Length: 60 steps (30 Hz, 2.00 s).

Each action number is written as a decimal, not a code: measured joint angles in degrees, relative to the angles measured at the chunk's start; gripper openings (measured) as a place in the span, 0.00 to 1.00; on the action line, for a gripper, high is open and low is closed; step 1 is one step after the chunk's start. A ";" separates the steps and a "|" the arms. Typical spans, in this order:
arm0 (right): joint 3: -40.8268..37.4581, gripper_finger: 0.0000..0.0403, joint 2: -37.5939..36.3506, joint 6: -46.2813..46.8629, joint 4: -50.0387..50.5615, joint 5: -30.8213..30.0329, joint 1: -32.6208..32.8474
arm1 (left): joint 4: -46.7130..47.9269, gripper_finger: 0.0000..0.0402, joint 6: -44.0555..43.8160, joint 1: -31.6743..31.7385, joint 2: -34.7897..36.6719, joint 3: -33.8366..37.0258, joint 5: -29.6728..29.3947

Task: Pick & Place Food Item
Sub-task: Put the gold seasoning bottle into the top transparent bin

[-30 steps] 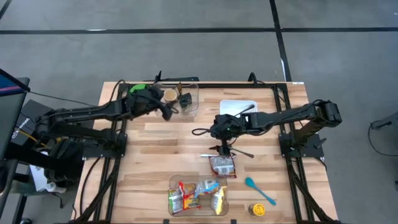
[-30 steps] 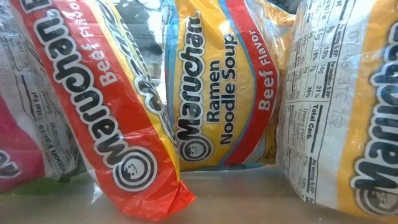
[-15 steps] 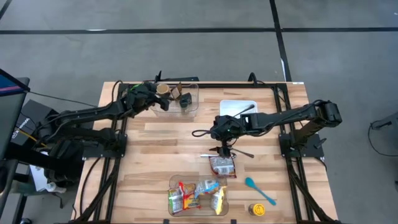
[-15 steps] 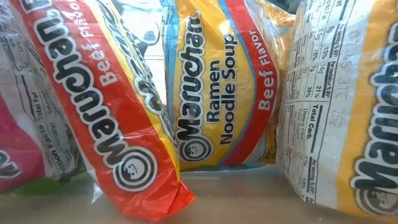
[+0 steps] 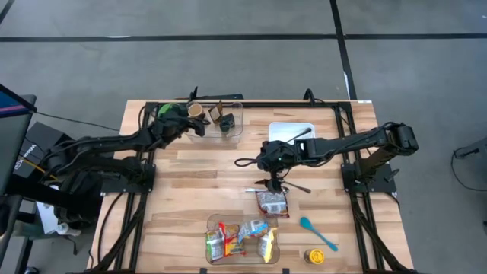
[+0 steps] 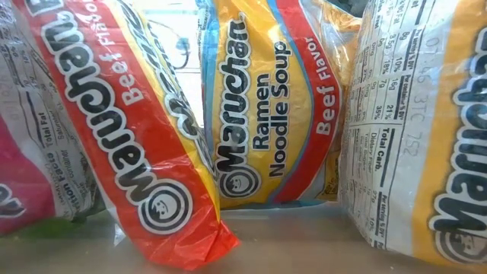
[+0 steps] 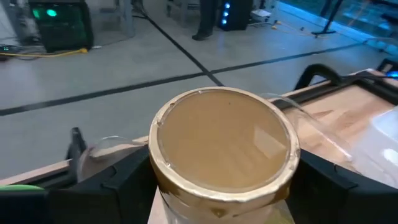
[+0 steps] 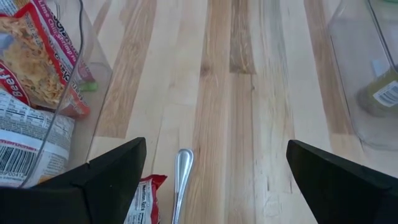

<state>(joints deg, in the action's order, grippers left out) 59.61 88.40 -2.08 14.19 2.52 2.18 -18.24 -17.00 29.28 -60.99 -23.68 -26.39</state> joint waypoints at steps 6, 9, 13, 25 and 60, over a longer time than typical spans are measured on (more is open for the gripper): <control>0.00 0.95 0.00 -0.06 -0.54 0.00 -0.05 | -4.43 0.69 0.08 -1.18 -5.96 0.04 -1.07; 0.00 0.95 0.00 -0.05 -0.61 -0.01 -0.05 | -6.91 0.68 0.35 -1.36 -10.38 0.04 -1.06; 0.00 0.95 0.00 -0.92 -0.58 -0.01 -0.05 | -10.39 0.70 0.38 -1.29 -15.60 0.02 -3.24; 0.00 0.95 0.00 -1.41 -0.54 -0.01 -0.05 | -12.12 0.71 1.43 -1.29 -23.73 -3.69 -3.72; 0.00 0.95 0.00 -1.38 -0.52 -0.01 -0.05 | -12.13 0.73 3.05 -2.25 -24.15 -3.58 -3.00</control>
<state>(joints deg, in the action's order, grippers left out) 59.61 88.40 -3.46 13.67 2.50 2.13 -30.37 -13.96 27.03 -85.14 -27.27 -29.39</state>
